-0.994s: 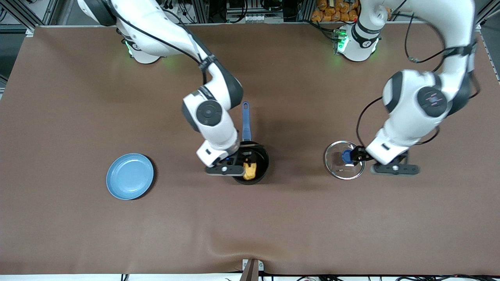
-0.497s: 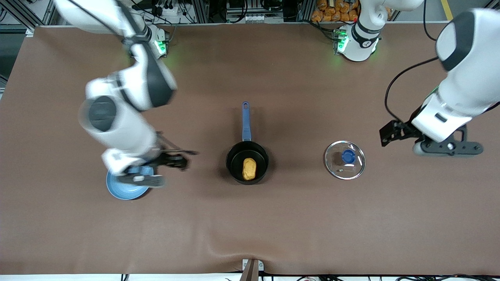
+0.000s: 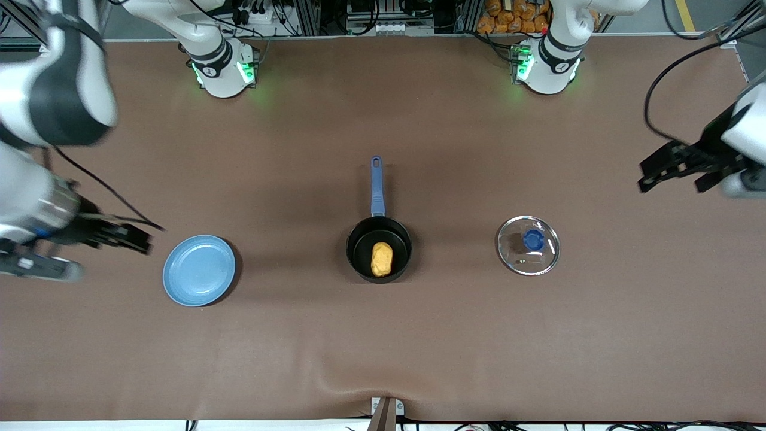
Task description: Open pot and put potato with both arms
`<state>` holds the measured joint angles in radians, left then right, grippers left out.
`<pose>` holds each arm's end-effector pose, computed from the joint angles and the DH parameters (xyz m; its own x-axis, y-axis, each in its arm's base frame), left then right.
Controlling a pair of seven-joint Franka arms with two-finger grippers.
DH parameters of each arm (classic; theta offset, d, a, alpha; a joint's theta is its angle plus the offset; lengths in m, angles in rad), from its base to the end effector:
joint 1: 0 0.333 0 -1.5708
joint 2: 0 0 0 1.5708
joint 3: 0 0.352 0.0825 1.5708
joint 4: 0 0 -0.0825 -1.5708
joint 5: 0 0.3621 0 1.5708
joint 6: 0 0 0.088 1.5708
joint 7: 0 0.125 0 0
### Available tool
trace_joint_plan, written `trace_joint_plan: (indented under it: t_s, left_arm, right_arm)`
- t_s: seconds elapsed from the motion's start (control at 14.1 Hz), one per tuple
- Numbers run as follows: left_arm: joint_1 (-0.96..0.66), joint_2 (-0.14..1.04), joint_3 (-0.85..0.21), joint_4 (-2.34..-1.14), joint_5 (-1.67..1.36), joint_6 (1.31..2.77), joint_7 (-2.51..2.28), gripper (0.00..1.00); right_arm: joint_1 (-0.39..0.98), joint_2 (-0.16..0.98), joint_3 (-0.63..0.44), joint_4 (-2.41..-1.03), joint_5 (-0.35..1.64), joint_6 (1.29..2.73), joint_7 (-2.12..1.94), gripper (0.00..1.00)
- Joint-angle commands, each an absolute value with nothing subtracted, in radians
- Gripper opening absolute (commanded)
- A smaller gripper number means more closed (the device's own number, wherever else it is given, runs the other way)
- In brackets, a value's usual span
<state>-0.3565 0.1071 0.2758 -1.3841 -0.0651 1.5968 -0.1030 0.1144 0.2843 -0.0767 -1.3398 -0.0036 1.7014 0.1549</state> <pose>0.5699 -0.0649 0.6724 0.9943 0.0197 0.1051 0.0148 -0.9988 0.0468 0.6403 0.0313 0.5934 0.9904 -0.1118 0.0809 -0.1132 -0.9935 0.0127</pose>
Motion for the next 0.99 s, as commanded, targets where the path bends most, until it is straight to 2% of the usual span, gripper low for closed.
trace_joint_plan:
  t_s: [0.0, 0.14, 0.21, 0.35, 0.43, 0.5, 0.64, 0.71, 0.78, 0.92]
  left_arm:
    - [-0.362, 0.097, 0.27, -1.388, -0.069, 1.557, -0.109, 1.0]
    - [-0.347, 0.084, 0.264, -1.391, -0.071, 1.54, -0.101, 1.0]
    - [-0.287, 0.08, 0.211, -1.391, -0.072, 1.54, -0.094, 1.0]
    - [-0.092, 0.078, -0.009, -1.388, -0.069, 1.54, -0.1, 1.0]
    - [-0.04, 0.077, -0.071, -1.39, -0.069, 1.54, -0.101, 1.0]
    - [-0.04, 0.071, -0.072, -1.391, -0.069, 1.539, -0.1, 1.0]
    - [-0.111, 0.071, 0.01, -1.385, -0.069, 1.496, -0.097, 1.0]
    - [-0.107, 0.033, 0.023, -1.394, -0.069, 1.491, -0.088, 1.0]
    - [-0.092, -0.01, 0.011, -1.42, -0.069, 1.491, -0.071, 1.0]
    - [-0.048, -0.012, 0.0, -1.431, -0.08, 1.497, -0.052, 1.0]
  right_arm:
    - [0.052, 0.128, -0.054, -1.456, -0.009, 1.642, 0.083, 1.0]
    - [0.008, 0.085, -0.054, -1.492, -0.009, 1.64, 0.037, 1.0]
    - [-0.011, 0.069, -0.054, -1.509, -0.008, 1.644, 0.006, 1.0]
    - [-0.017, 0.052, -0.055, -1.511, 0.009, 1.647, 0.005, 1.0]
    - [-0.017, 0.048, -0.055, -1.512, 0.009, 1.654, 0.005, 1.0]
    - [-0.018, 0.045, -0.055, -1.514, 0.009, 1.657, 0.002, 1.0]
    - [-0.021, 0.017, -0.055, -1.54, 0.009, 1.667, 0.002, 1.0]
    - [-0.02, 0.005, -0.054, -1.557, 0.009, 1.68, 0.0, 1.0]
    - [-0.02, -0.001, -0.054, -1.563, 0.011, 1.681, 0.0, 1.0]
    - [-0.02, -0.002, -0.054, -1.563, 0.011, 1.681, -0.014, 1.0]
